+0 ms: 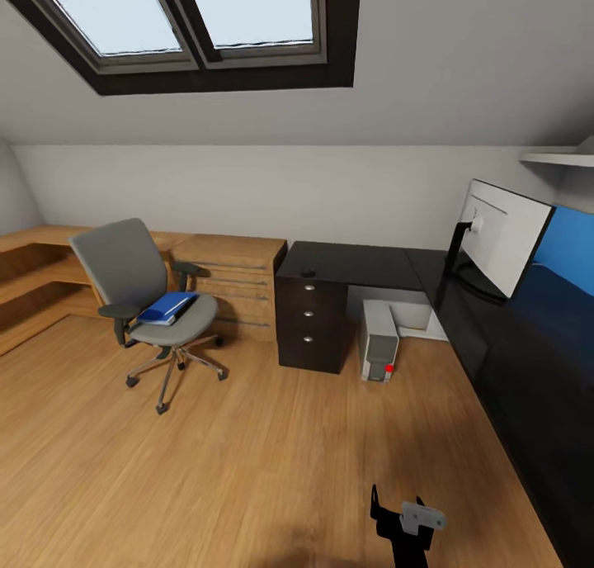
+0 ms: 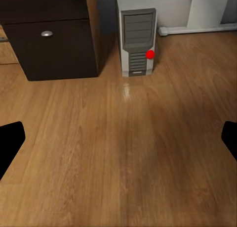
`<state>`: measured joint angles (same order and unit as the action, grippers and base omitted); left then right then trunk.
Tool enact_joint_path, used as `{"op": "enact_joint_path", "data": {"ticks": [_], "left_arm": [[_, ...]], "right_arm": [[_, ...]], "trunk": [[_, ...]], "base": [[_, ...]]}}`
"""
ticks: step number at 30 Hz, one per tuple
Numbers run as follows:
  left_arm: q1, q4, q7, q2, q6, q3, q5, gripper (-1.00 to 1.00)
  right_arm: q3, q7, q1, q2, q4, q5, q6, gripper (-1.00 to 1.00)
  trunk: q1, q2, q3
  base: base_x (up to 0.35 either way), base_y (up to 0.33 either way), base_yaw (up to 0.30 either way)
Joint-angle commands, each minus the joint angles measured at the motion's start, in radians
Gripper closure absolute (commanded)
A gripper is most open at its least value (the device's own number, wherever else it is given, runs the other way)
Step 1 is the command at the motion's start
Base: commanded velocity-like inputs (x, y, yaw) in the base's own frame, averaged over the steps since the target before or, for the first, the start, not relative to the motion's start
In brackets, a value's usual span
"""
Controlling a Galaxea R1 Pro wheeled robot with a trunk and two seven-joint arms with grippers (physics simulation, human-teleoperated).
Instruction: In the bedroom, organize the workspace by keeping the computer under the desk, ensuring the monitor is on the desk, placing the keyboard on the desk next to the monitor, placing the mouse on the desk next to the keyboard, moving the folder from the swivel chair onto the desk next to the mouse, stacking the notebook on top of the folder with the pen on top of the notebook, and positioning the swivel chair next to the desk.
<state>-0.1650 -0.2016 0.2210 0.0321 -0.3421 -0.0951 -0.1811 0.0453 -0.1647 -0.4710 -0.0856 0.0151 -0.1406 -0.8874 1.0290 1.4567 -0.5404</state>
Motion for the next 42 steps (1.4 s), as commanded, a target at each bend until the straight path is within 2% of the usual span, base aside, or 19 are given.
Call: {"op": "enact_joint_path", "data": {"ticks": [1, 8, 9, 20, 42], "left_arm": [[-0.001, 0.001, 0.005, 0.000, -0.003, -0.009, -0.009, -1.00], [-0.001, 0.001, 0.006, 0.001, -0.003, -0.009, -0.010, -1.00], [-0.001, 0.000, 0.005, 0.002, -0.003, -0.010, -0.008, -1.00], [-0.001, 0.001, -0.006, 0.002, -0.003, -0.015, -0.003, -1.00], [-0.001, 0.001, -0.003, 0.003, 0.000, -0.017, -0.003, -1.00]], "right_arm": [[0.005, 0.001, -0.001, 0.000, 0.002, -0.008, -0.004, -1.00], [0.007, 0.001, -0.001, -0.005, 0.002, -0.008, -0.004, -1.00], [0.006, 0.001, -0.001, -0.012, 0.002, -0.008, -0.005, -1.00], [0.007, 0.000, 0.000, -0.015, 0.002, -0.008, -0.004, -1.00], [0.007, 0.001, 0.000, -0.016, 0.006, -0.008, 0.030, -1.00]], "trunk": [[-0.004, -0.007, 0.002], [-0.031, -0.056, 0.026], [-0.031, -0.056, 0.027], [-0.031, -0.056, 0.034], [-0.031, -0.056, 0.034]], "base": [[0.000, 0.000, 0.000], [0.000, 0.000, -0.008], [0.000, 0.000, -0.151], [-0.023, 0.000, -0.117], [-0.317, -0.007, -0.001]]}}
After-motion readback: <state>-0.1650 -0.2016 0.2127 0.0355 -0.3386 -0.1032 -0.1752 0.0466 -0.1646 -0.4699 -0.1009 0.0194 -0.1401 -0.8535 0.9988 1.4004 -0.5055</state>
